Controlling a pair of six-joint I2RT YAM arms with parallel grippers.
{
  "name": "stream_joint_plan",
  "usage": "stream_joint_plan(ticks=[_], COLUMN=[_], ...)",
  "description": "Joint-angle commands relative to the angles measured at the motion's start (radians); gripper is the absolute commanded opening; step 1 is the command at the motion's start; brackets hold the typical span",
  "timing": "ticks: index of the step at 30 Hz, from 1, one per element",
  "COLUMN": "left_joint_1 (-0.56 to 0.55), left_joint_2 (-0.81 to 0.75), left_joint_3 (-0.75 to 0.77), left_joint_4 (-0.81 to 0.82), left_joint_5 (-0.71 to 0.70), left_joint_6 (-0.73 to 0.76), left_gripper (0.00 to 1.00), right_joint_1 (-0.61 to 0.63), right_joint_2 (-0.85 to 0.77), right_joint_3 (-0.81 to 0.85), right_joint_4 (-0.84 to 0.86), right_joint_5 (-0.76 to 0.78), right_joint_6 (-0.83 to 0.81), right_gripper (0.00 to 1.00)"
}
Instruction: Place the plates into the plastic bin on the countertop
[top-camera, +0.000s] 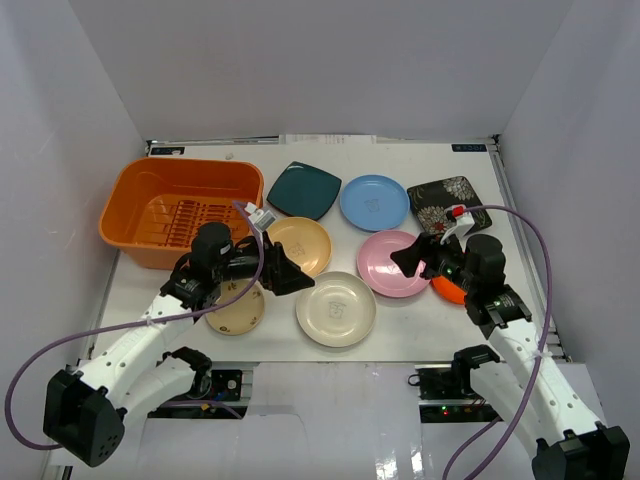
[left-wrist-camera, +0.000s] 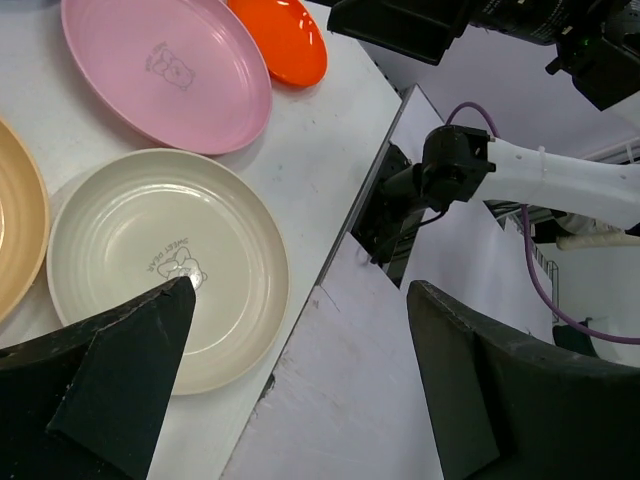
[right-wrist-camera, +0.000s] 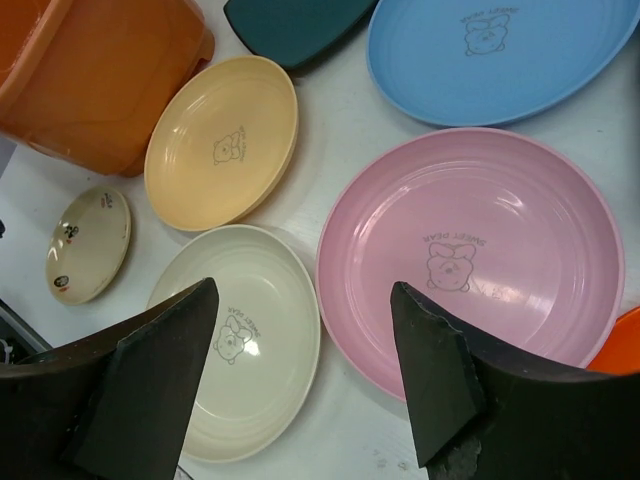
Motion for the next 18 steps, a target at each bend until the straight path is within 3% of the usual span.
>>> stream_joint_plan(ticks=[1,7,10,11,12,14,16,18], left_joint_1=[0.002,-0.001,-0.018,-0.023,-0.03,-0.075,-0.162,-0.269], left_joint_2=[0.024,0.03,0.019,0.019,0.019,0.024,0.036,0.082], left_joint_3=[0.038,-0.006,-0.034,-0.037,-0.034,-0.012,0.017,0.066], left_joint_4=[-0.022,0.036,0.022,0.01,-0.008,-0.09,-0.203,-0.28], left_joint_5=[0.048,0.094,0.049,0.004,-0.027,-0.111,-0.328,-0.59], left_joint_6=[-0.009,-0.088,-0.101,-0.093,-0.088,-0.055,-0.032,-0.024], left_gripper=[0.98,0.98,0.96,0.74,0.64,0.52,0.43,0.41], right_joint_1=[-0.002,-0.002,-0.002,0.0,-0.002,-0.002,0.0,0.0], right_joint_2=[-0.026,-0.02,0.001,0.011,0.014,0.018,0.02,0.02], right_joint_3=[0.001,-0.014,-0.014,-0.014,-0.015,-0.014,-0.014,-0.022], right_joint_4=[-0.026,-0.036,-0.028,-0.026,-0.026,-0.029,-0.043,-0.051], right_joint_5=[-0.003,0.005,-0.004,-0.009,-0.009,-0.009,-0.006,0.015], right_joint_6=[-0.013,-0.006,-0.005,-0.005,-0.006,-0.011,-0.02,-0.034], right_gripper=[0.76,0.74,0.73,0.73,0.73,0.72,0.66,0.65])
